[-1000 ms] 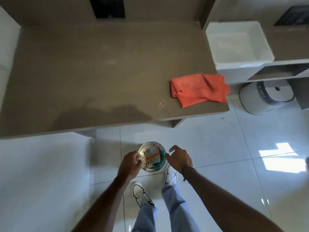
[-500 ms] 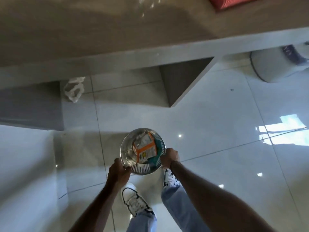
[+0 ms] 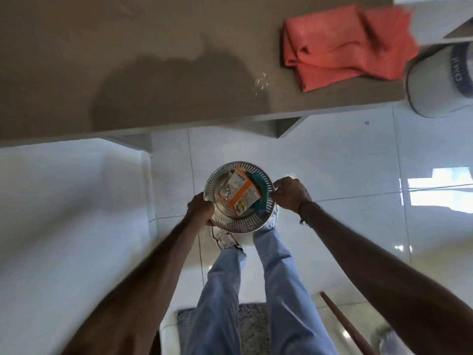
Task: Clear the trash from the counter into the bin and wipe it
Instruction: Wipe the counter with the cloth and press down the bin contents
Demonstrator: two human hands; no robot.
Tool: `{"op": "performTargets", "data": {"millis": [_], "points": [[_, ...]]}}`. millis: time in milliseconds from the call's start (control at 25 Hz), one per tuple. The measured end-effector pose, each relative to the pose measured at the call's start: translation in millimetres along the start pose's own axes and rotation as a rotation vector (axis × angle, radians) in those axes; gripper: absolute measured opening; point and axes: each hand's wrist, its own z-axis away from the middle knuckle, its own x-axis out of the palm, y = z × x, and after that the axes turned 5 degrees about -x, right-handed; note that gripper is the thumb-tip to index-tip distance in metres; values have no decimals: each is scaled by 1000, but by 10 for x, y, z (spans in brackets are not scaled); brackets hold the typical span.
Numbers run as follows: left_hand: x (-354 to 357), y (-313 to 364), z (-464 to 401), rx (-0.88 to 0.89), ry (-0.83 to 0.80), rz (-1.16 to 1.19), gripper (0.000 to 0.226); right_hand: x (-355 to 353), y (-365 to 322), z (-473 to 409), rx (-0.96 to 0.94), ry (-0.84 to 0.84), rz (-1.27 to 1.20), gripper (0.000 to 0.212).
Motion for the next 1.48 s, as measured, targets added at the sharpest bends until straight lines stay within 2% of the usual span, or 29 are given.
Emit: {"op": "performTargets", "data": {"millis": [80, 160, 320, 360, 440, 520, 560, 640, 680, 840, 920, 1080, 1160, 1320, 1400, 1480], "points": [[-161, 117, 348, -28, -2, 41, 24, -313, -215, 325, -108, 86, -13, 33], [-270, 235, 585, -39, -8, 33, 26, -612, -420, 585, -262, 250, -71, 26], [-399, 366, 907, -44, 10, 33, 25, -1279, -700, 888, -662, 836, -100, 14], [-425, 372, 951, -47, 14, 33, 25, -1481, -723, 870, -736, 962, -46, 20], [-459, 364, 999, -57, 24, 44, 26, -1869, -711, 722, -725, 1042, 136, 56], [-458, 345, 1020, -57, 39, 44, 26, -2173, -668, 493, -577, 908, 342, 96], [-443, 335, 1026, -57, 39, 42, 26, -2281, -643, 371, -507, 805, 421, 102], [-406, 316, 1012, -67, 28, 59, 26, -2384, -593, 126, -437, 644, 516, 101], [-392, 300, 1012, -75, 22, 73, 27, -2386, -567, 35, -426, 618, 535, 100], [-332, 271, 947, -105, -8, 82, 32, -2294, -765, -207, -350, 631, 458, 98], [-306, 268, 946, -104, -26, 81, 31, -2178, -957, -204, -379, 600, 423, 108], [-326, 299, 975, -99, -40, 91, 30, -1823, -1206, 64, -644, 432, 589, 127], [-358, 317, 1002, -94, -41, 103, 31, -1674, -1220, 251, -764, 391, 670, 118], [-464, 351, 1027, -76, -23, 112, 31, -1413, -1275, 561, -1019, 327, 684, 74], [-510, 360, 1038, -59, -32, 115, 33, -1281, -1320, 696, -1196, 256, 486, 43], [-544, 369, 1047, -59, -29, 150, 37, -1225, -1392, 815, -1196, 160, 143, 22]]}}
